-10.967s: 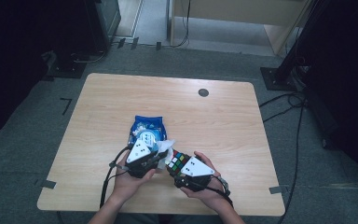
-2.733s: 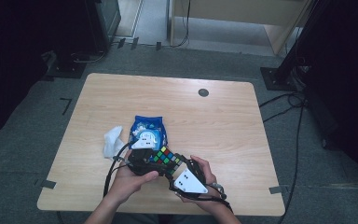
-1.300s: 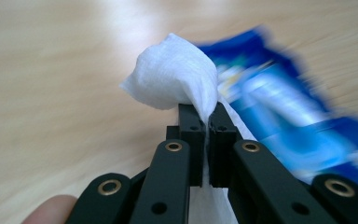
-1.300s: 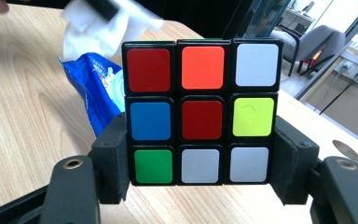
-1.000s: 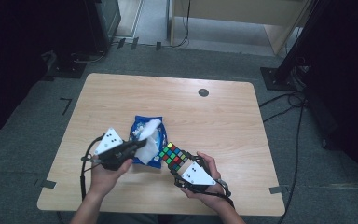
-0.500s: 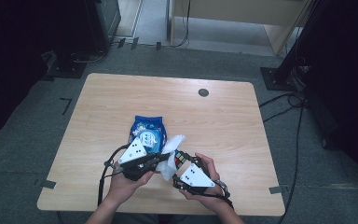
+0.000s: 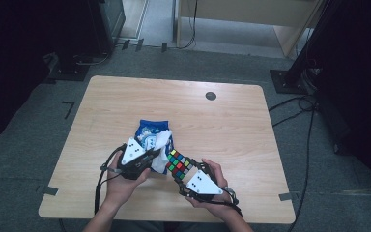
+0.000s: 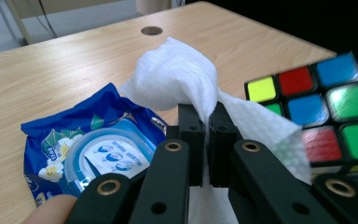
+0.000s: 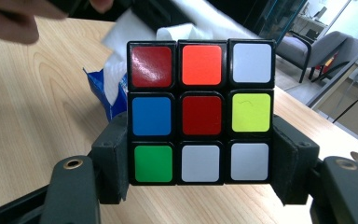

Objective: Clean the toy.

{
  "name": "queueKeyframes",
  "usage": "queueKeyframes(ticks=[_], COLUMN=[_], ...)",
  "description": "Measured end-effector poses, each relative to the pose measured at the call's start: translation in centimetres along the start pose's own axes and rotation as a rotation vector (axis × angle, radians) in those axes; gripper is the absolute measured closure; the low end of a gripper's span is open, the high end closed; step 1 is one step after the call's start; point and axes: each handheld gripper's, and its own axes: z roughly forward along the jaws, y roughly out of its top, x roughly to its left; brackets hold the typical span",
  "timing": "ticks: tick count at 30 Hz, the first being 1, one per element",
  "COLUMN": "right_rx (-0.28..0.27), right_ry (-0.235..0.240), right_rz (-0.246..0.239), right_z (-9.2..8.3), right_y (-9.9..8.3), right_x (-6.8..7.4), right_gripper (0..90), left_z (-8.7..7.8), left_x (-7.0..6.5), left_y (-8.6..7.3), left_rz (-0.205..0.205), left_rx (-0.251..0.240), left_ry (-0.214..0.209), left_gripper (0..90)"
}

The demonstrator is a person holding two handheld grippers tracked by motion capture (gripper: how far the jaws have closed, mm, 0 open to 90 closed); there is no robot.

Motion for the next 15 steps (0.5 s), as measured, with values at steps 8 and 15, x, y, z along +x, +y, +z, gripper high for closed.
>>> queueKeyframes(ticks=[8, 15], right_rx=[-0.001, -0.001], right_ry=[0.009, 0.007], right_rz=[-0.007, -0.017], right_z=[0.1, 0.0], right_y=[0.1, 0.1], right_x=[0.3, 0.4], right_gripper=[34.5, 34.5], left_z=[-0.7, 0.3], left_x=[-3.6, -3.3], left_y=[1.5, 0.7], left_rz=[0.043, 0.035], left_rx=[-0.084, -0.056], left_ry=[-0.237, -0.197], left_gripper=[87.7, 87.7])
